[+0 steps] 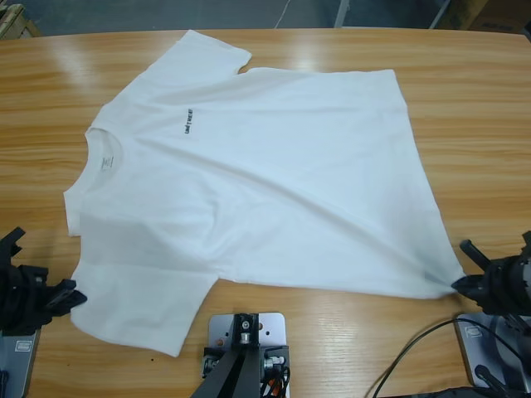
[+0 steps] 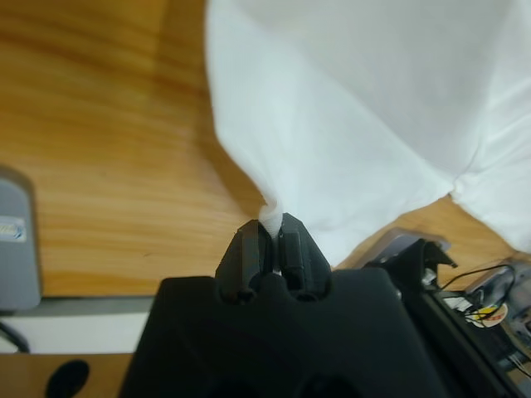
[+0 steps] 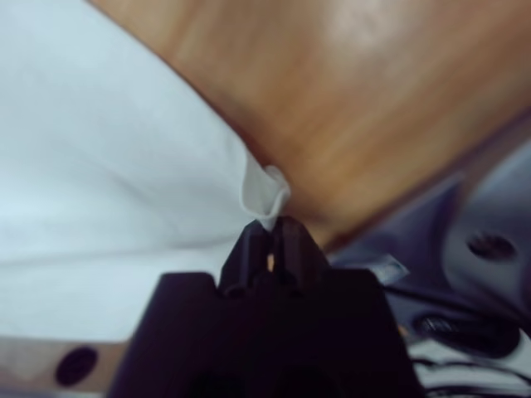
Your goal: Fold clothes
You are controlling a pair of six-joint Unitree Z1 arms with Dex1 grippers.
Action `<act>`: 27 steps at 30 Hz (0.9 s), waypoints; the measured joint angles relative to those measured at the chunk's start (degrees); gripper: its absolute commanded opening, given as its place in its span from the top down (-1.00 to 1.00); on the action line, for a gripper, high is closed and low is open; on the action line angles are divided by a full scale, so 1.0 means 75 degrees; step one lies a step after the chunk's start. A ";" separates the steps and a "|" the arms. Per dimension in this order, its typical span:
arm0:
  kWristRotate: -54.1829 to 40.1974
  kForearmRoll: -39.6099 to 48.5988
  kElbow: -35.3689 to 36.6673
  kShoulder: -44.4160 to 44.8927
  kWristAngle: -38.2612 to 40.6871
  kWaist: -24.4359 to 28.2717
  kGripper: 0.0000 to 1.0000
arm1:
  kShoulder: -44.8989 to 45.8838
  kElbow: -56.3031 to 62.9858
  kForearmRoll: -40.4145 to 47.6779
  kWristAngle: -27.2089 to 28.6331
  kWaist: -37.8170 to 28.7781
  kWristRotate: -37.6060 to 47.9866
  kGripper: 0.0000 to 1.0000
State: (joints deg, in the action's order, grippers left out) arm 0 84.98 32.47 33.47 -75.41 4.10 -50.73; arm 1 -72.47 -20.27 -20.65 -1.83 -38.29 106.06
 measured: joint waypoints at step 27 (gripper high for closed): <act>-0.0815 0.1041 0.2669 -0.0147 -0.0465 0.0659 1.00 | 0.0062 -0.0756 -0.0063 0.0732 0.0743 -0.1197 1.00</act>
State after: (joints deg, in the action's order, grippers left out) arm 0 78.87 40.28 53.49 -76.51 0.61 -45.78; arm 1 -72.01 -25.94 -21.12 3.66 -32.72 97.09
